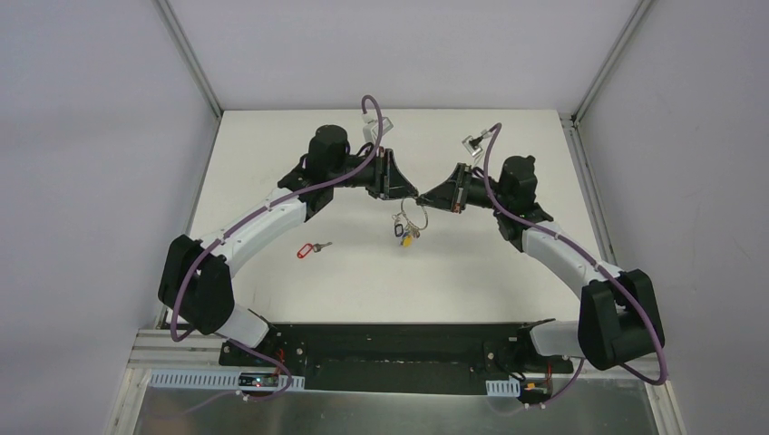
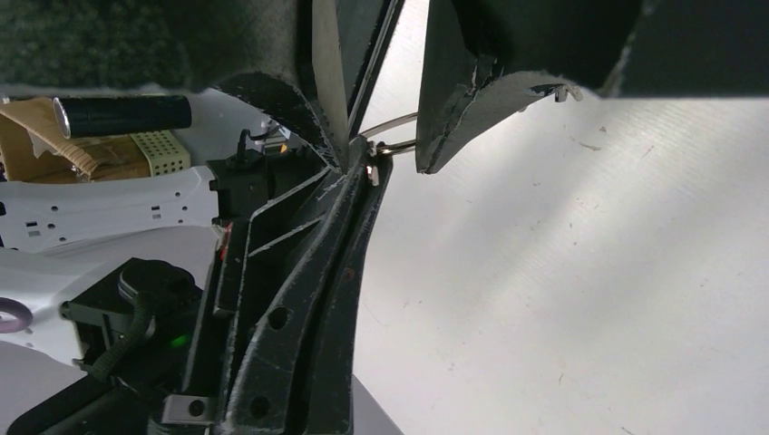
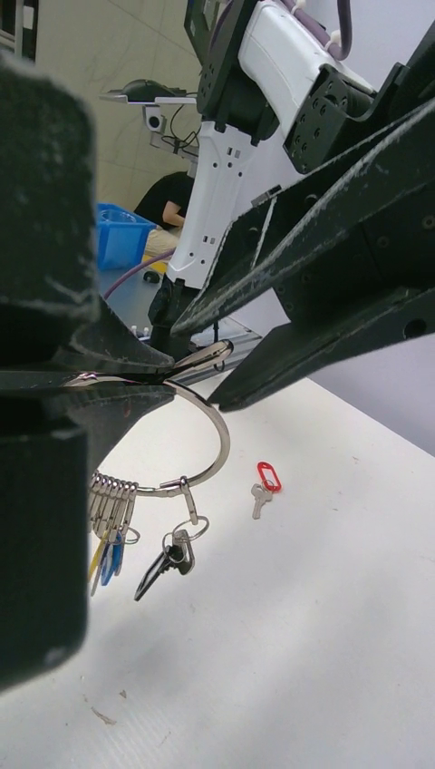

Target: Put the keys on the keyring

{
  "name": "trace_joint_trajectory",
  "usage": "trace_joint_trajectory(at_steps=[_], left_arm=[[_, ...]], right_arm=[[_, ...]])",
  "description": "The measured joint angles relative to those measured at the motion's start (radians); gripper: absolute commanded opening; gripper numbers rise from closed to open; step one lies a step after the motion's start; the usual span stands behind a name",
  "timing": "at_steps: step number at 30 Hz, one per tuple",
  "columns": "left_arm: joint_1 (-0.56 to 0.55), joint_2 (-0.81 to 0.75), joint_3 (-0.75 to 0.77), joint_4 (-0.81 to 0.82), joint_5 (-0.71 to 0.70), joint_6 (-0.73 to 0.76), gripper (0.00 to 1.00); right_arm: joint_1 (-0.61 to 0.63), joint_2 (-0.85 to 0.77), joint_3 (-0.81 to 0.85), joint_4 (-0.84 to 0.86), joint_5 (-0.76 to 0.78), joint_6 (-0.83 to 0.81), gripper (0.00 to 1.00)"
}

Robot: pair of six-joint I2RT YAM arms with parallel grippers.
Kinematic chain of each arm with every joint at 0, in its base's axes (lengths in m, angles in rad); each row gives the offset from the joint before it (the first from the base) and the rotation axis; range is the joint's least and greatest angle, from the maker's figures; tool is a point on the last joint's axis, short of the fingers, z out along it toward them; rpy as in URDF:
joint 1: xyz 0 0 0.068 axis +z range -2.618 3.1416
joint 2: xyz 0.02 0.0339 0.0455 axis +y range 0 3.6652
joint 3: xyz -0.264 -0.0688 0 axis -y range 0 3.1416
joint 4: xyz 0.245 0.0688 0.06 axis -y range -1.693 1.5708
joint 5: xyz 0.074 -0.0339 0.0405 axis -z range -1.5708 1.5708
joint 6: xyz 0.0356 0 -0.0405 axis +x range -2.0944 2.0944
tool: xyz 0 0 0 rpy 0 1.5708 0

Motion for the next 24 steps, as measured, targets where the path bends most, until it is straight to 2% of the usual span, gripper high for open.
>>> trace_joint_trajectory(at_steps=[10,24], left_arm=[[0.000,0.000,0.000,0.038,0.003,-0.035,0.26],[0.000,0.027,0.000,0.047,0.003,-0.045,0.22]], right_arm=[[-0.021,0.006,-0.011,0.014,0.007,0.029,0.00],[-0.025,0.006,-0.012,0.026,0.008,0.039,0.00]])
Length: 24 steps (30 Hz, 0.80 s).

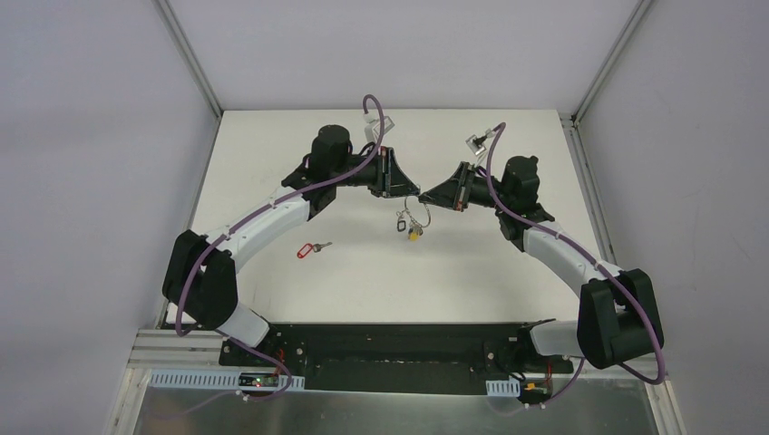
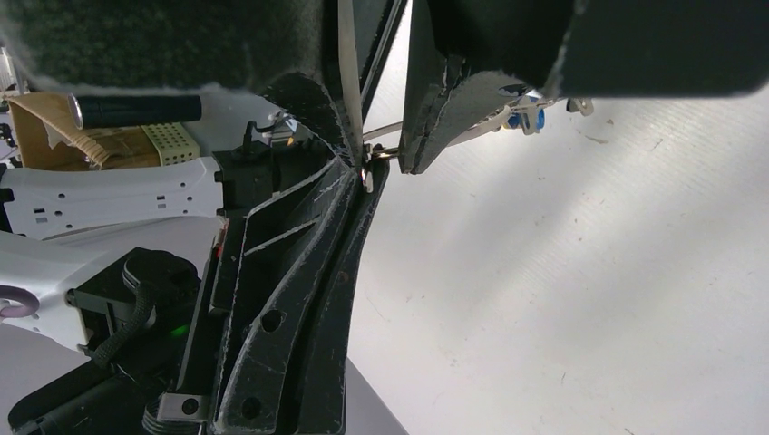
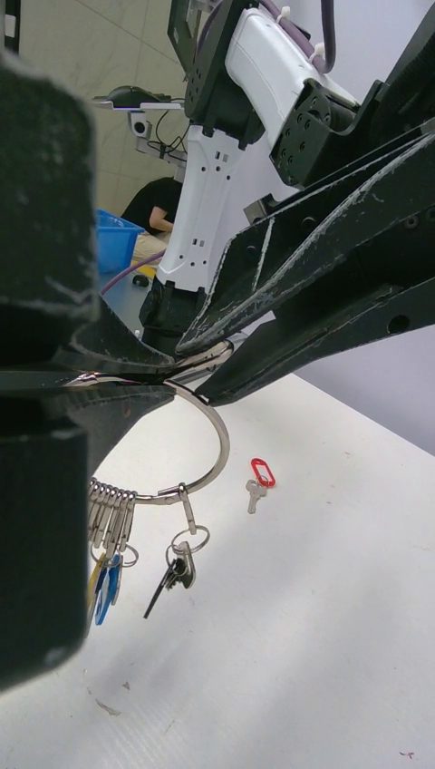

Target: Put the keys on the keyring

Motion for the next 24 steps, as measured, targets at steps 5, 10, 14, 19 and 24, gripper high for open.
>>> trace_joint_trajectory(at_steps=[5,10,14,19,24], left_arm=[[0.000,0.005,0.001,0.001,0.001,-0.003,0.21],[0.000,0.005,0.007,0.005,0.003,-0.005,0.18],[0.000,0.006,0.008,0.009,0.006,-0.008,0.16],[0.000,0.016,0.008,0.015,0.008,-0.014,0.13],[0.000,0.023,0.008,0.021,0.009,-0.026,0.11]], right_arm=[[-0.001,0.002,-0.008,0.002,0.000,0.000,0.00],[-0.001,0.011,-0.011,0.006,0.000,0.000,0.00],[-0.001,0.011,-0.011,0.007,0.000,0.000,0.00],[-0.001,0.011,-0.011,0.007,0.000,0.000,0.00],[-0.002,0.011,-0.011,0.007,0.001,0.000,0.00]])
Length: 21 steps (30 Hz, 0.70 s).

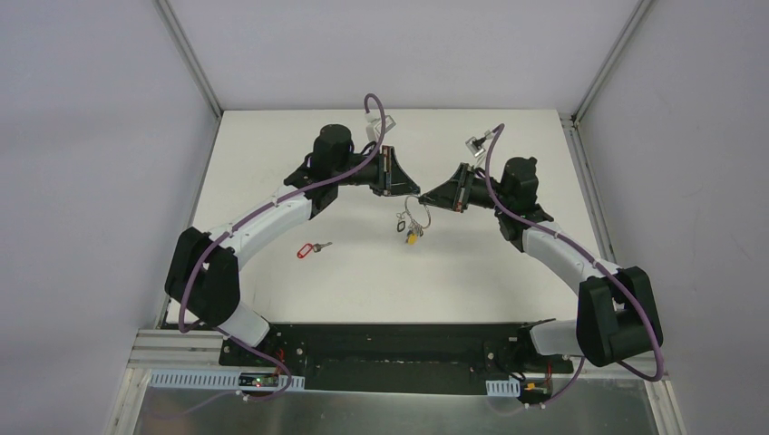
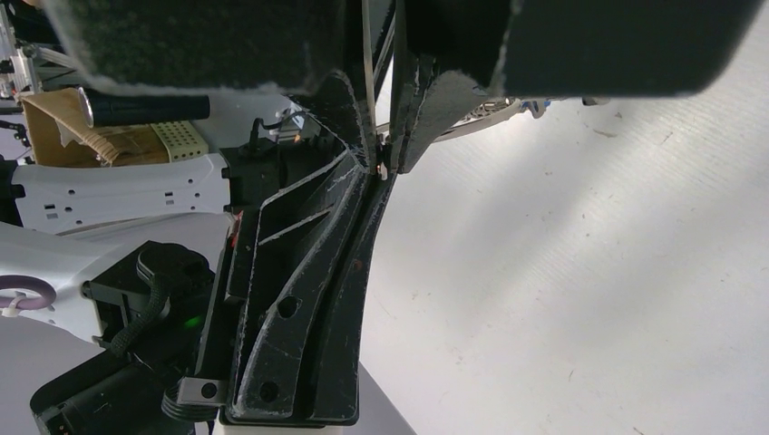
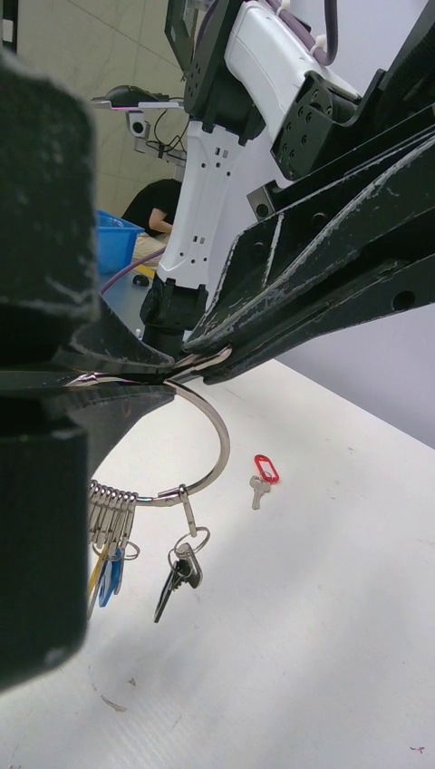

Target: Put the keys on the keyring

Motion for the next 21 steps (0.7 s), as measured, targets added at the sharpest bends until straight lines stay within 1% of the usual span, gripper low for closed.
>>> trace_joint_trajectory(at_steps=[5,9,21], left_arm=[[0.000,0.000,0.001,0.007,0.001,-0.002,0.14],[0.000,0.000,0.002,0.008,0.001,-0.002,0.14],[0.000,0.000,0.002,0.006,0.000,-0.001,0.05]], right_arm=[[-0.004,0.000,0.000,0.000,0.000,0.000,0.00],[-0.006,0.000,0.000,0.000,0.000,0.000,0.00],[-0.011,0.001,0.000,0.000,-0.001,0.000,0.00]])
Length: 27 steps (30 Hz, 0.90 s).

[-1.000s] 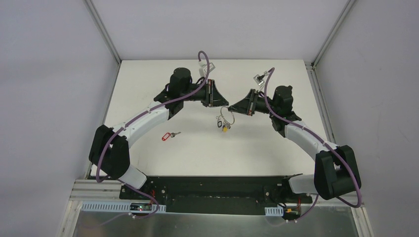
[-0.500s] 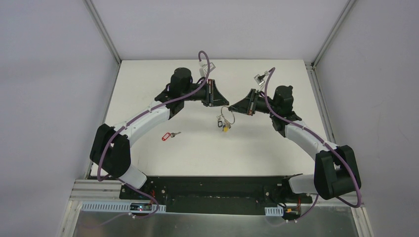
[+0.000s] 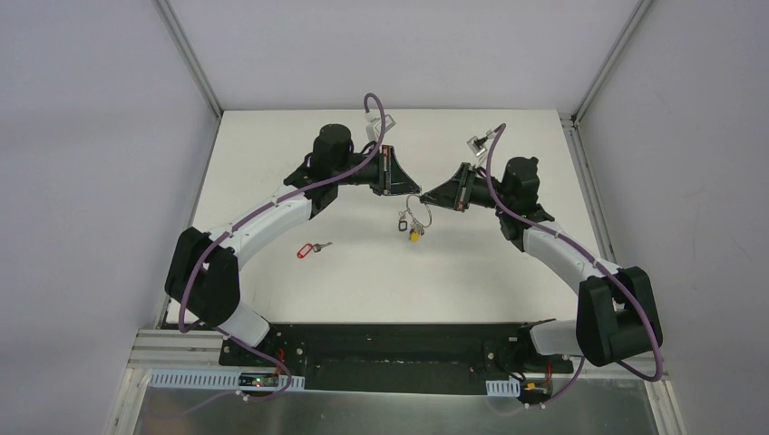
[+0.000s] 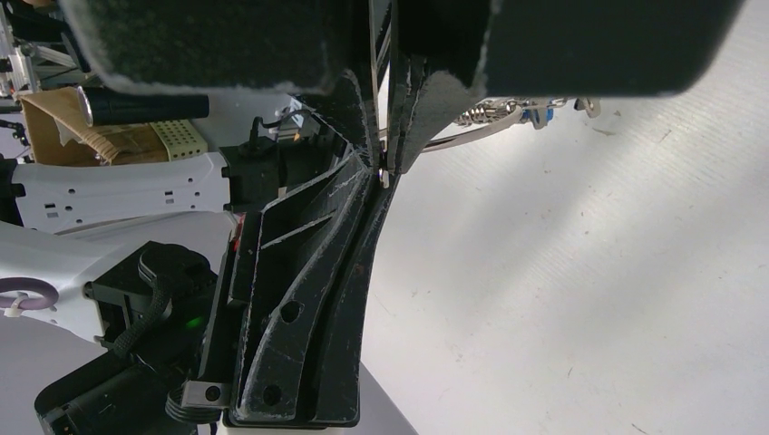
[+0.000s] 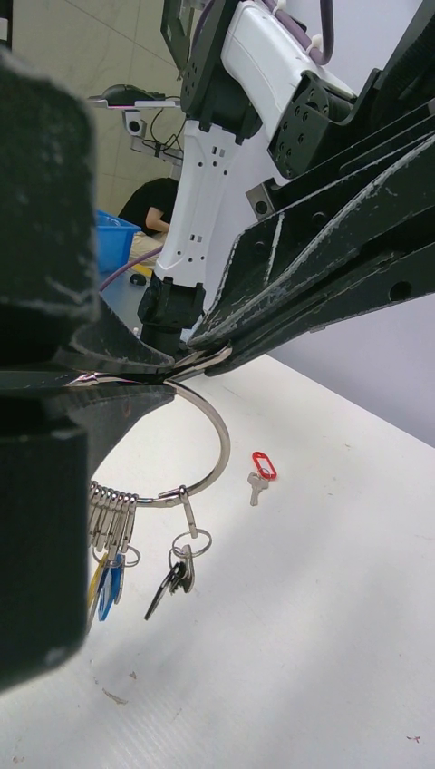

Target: Put the keys on the keyring

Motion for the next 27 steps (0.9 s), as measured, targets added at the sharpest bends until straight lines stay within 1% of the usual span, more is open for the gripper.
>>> trace_joint_trajectory(at_steps=[5,10,18,23,27], left_arm=[[0.000,0.002,0.005,-0.004,0.000,0.000,0.09],[0.000,0.013,0.016,-0.004,0.009,-0.003,0.09],[0.001,0.014,0.017,-0.004,0.016,-0.006,0.06],[0.001,0.014,0.017,-0.004,0.016,-0.007,0.00],[0.001,0.016,0.017,-0.003,0.016,-0.007,0.00]], right_arm=[[0.000,0.000,0.000,0.003,0.000,0.000,0.00],[-0.002,0.000,-0.002,0.008,0.000,0.000,0.00],[-0.002,0.003,-0.002,0.015,-0.002,0.000,0.00],[-0.002,0.004,-0.002,0.016,-0.002,0.003,0.00],[-0.002,0.004,-0.002,0.016,-0.002,0.004,0.00]])
